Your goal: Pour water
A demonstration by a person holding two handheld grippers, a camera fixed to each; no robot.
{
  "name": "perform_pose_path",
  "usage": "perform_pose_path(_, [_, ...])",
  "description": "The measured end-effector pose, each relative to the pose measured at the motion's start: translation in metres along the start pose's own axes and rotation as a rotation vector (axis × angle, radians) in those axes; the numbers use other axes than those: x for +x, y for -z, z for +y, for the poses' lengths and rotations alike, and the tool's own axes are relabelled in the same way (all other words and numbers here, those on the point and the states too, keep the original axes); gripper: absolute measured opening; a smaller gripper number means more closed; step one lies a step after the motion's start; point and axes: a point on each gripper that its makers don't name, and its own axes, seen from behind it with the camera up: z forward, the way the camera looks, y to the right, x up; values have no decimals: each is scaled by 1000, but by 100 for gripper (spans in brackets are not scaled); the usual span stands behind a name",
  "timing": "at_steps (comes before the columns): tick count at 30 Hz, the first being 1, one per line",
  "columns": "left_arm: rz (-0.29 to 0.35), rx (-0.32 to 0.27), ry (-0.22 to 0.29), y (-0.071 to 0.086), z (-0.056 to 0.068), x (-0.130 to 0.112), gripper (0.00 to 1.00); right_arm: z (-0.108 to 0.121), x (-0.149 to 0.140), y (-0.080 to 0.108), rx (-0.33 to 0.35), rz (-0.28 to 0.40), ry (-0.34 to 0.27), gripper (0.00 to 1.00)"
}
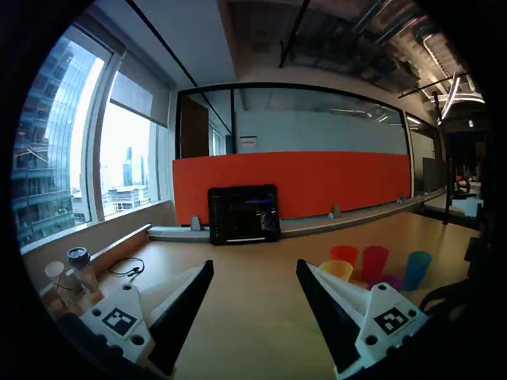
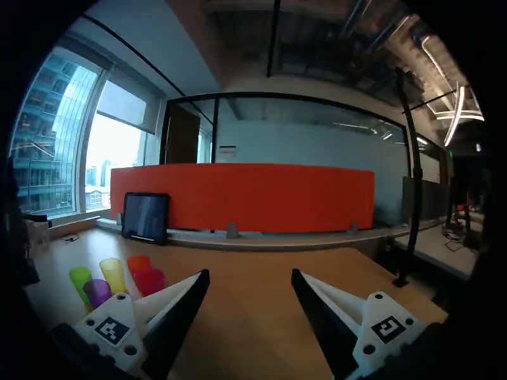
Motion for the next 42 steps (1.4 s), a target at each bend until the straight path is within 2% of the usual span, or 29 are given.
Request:
perform_pose_path(4, [-1, -7, 7, -5, -1, 16, 97, -4, 9, -4, 14, -11, 4, 100])
perform_pose_path(14, [-25, -40, 59, -15, 1, 62, 97, -14, 51, -11, 63, -17, 8, 100])
perform_pose_path(26, [-3, -70, 38, -18, 4, 123, 97, -22, 104, -10, 96, -3, 43, 100])
perform_pose_path(33, [-4, -106, 41, -17, 11, 142, 97, -24, 123, -7, 105, 13, 53, 100])
perform_pose_path(42, [-1, -168, 53, -16, 23, 145, 97, -33, 117, -4, 163, -2, 34, 100])
